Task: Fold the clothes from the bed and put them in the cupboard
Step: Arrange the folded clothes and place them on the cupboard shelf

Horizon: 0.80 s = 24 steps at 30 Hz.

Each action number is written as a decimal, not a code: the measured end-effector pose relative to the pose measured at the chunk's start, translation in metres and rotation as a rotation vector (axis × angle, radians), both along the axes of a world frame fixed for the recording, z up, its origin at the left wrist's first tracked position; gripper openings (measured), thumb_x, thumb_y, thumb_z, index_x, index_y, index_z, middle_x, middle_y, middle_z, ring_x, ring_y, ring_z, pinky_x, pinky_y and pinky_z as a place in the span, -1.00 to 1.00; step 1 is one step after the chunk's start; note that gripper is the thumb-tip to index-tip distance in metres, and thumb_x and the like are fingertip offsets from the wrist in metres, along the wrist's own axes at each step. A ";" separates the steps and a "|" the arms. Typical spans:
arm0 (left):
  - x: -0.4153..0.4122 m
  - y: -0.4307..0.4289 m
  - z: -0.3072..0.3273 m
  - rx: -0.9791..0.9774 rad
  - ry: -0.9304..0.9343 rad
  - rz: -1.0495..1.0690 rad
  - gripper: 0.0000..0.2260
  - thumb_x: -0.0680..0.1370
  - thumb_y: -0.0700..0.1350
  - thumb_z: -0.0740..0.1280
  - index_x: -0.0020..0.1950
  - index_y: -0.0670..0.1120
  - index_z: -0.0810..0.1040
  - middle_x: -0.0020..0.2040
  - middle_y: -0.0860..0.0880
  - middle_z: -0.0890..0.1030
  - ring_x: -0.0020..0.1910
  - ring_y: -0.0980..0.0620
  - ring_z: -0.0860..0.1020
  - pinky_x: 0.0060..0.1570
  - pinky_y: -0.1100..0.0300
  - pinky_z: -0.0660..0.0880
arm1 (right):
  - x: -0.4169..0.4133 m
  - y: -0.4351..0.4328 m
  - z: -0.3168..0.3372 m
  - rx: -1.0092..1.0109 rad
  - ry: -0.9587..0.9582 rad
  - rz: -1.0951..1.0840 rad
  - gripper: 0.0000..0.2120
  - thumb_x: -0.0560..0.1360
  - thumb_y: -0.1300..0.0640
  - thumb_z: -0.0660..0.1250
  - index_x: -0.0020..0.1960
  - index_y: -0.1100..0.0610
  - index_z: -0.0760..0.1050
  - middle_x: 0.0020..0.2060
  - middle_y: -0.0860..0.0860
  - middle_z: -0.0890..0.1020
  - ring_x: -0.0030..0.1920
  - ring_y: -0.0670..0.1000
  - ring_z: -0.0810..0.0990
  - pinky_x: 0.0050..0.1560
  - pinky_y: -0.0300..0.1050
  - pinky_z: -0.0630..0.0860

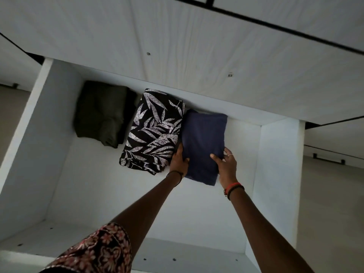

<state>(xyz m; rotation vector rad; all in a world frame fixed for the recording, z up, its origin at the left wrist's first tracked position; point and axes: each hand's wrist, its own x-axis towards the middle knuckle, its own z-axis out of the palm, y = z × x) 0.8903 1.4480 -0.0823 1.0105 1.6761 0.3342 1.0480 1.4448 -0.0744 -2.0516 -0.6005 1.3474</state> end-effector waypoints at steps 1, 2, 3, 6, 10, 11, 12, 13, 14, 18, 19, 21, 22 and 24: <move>0.001 0.004 0.000 -0.007 0.030 -0.032 -0.40 0.54 -0.30 0.23 0.53 -0.10 0.08 0.37 -0.22 0.37 0.32 -0.21 0.38 0.24 0.14 0.29 | 0.002 0.000 -0.001 -0.010 0.005 0.005 -0.40 0.39 0.21 0.48 0.38 0.16 0.37 0.15 0.05 0.58 0.12 0.07 0.57 0.16 0.03 0.55; 0.001 0.007 0.000 -0.008 0.047 -0.047 -0.40 0.54 -0.29 0.23 0.53 -0.10 0.08 0.35 -0.24 0.39 0.29 -0.22 0.39 0.23 0.12 0.30 | 0.005 0.001 -0.005 -0.030 0.016 0.016 -0.39 0.39 0.18 0.49 0.39 0.15 0.37 0.16 0.07 0.59 0.13 0.10 0.57 0.16 0.10 0.55; 0.002 0.009 -0.001 -0.004 0.050 -0.040 -0.40 0.54 -0.29 0.23 0.53 -0.10 0.08 0.34 -0.27 0.39 0.27 -0.24 0.41 0.22 0.09 0.33 | 0.008 0.001 -0.006 -0.061 0.028 0.031 -0.38 0.39 0.15 0.49 0.40 0.13 0.35 0.17 0.08 0.58 0.14 0.12 0.57 0.15 0.16 0.54; 0.003 0.002 0.007 -0.035 0.052 0.009 -0.38 0.54 -0.26 0.25 0.54 -0.10 0.07 0.37 -0.31 0.32 0.30 -0.26 0.38 0.26 0.04 0.34 | 0.009 0.003 -0.001 -0.181 0.041 0.089 -0.35 0.44 0.11 0.45 0.45 0.10 0.26 0.27 0.09 0.51 0.20 0.16 0.52 0.14 0.20 0.54; 0.008 -0.023 0.032 -0.003 0.088 0.059 -0.32 0.53 -0.21 0.29 0.55 -0.09 -0.01 0.46 -0.25 0.17 0.38 -0.24 0.30 0.33 -0.05 0.30 | 0.002 -0.008 0.026 -0.244 -0.174 0.179 -0.31 0.48 0.05 0.41 0.48 0.20 0.18 0.38 0.18 0.39 0.34 0.21 0.41 0.30 0.07 0.41; 0.008 -0.029 0.044 0.018 0.102 0.062 -0.32 0.53 -0.20 0.28 0.55 -0.09 -0.01 0.49 -0.24 0.14 0.41 -0.22 0.27 0.35 -0.04 0.30 | 0.000 -0.012 0.040 -0.254 -0.193 0.184 -0.35 0.49 0.06 0.39 0.47 0.22 0.20 0.38 0.19 0.39 0.34 0.21 0.40 0.29 0.02 0.40; 0.008 -0.035 0.053 0.026 0.114 0.061 -0.34 0.54 -0.20 0.27 0.55 -0.09 0.00 0.51 -0.22 0.11 0.43 -0.20 0.24 0.36 -0.02 0.28 | -0.003 -0.018 0.047 -0.272 -0.185 0.185 -0.39 0.51 0.07 0.37 0.45 0.22 0.22 0.36 0.20 0.40 0.33 0.21 0.41 0.26 0.01 0.40; 0.007 -0.042 0.061 0.023 0.120 0.065 -0.37 0.56 -0.20 0.26 0.55 -0.10 0.02 0.52 -0.20 0.09 0.45 -0.18 0.20 0.37 0.02 0.25 | -0.005 -0.024 0.056 -0.293 -0.164 0.189 -0.44 0.52 0.09 0.36 0.43 0.23 0.26 0.35 0.20 0.42 0.30 0.21 0.43 0.22 0.00 0.42; 0.004 -0.047 0.073 0.026 0.110 0.074 -0.40 0.57 -0.19 0.24 0.54 -0.12 0.04 0.52 -0.18 0.09 0.47 -0.17 0.18 0.37 0.06 0.22 | -0.009 -0.028 0.067 -0.300 -0.143 0.203 -0.48 0.53 0.10 0.34 0.41 0.23 0.29 0.32 0.19 0.45 0.27 0.20 0.46 0.17 -0.01 0.45; -0.016 -0.065 0.110 0.038 0.042 0.177 -0.44 0.58 -0.18 0.25 0.52 -0.13 0.10 0.49 -0.20 0.14 0.42 -0.19 0.26 0.35 0.04 0.28 | -0.027 -0.044 0.103 -0.289 -0.119 0.283 -0.55 0.52 0.14 0.34 0.36 0.24 0.36 0.29 0.18 0.49 0.24 0.19 0.49 0.25 0.08 0.46; -0.025 -0.070 0.124 0.044 0.045 0.202 -0.44 0.58 -0.17 0.25 0.52 -0.13 0.09 0.48 -0.20 0.15 0.40 -0.18 0.30 0.35 0.04 0.29 | -0.034 -0.046 0.117 -0.276 -0.109 0.294 -0.55 0.51 0.15 0.34 0.36 0.24 0.36 0.29 0.18 0.49 0.25 0.19 0.48 0.27 0.11 0.44; -0.041 -0.080 0.145 0.053 0.055 0.245 -0.44 0.58 -0.18 0.25 0.52 -0.12 0.09 0.47 -0.18 0.16 0.37 -0.16 0.34 0.34 0.06 0.30 | -0.049 -0.051 0.140 -0.243 -0.093 0.310 -0.53 0.50 0.17 0.35 0.37 0.23 0.35 0.31 0.18 0.47 0.27 0.19 0.47 0.27 0.11 0.44; -0.049 -0.086 0.154 0.059 0.061 0.261 -0.45 0.58 -0.18 0.24 0.52 -0.11 0.10 0.47 -0.18 0.17 0.36 -0.15 0.35 0.33 0.07 0.30 | -0.057 -0.053 0.151 -0.222 -0.084 0.319 -0.51 0.50 0.18 0.36 0.38 0.22 0.33 0.32 0.18 0.45 0.27 0.19 0.46 0.26 0.11 0.44; -0.068 -0.102 0.175 0.067 0.078 0.305 -0.48 0.59 -0.16 0.23 0.52 -0.10 0.13 0.46 -0.16 0.19 0.34 -0.15 0.37 0.34 0.04 0.32 | -0.077 -0.060 0.179 -0.194 -0.046 0.361 -0.46 0.49 0.20 0.38 0.41 0.21 0.29 0.34 0.18 0.42 0.26 0.17 0.46 0.26 0.08 0.45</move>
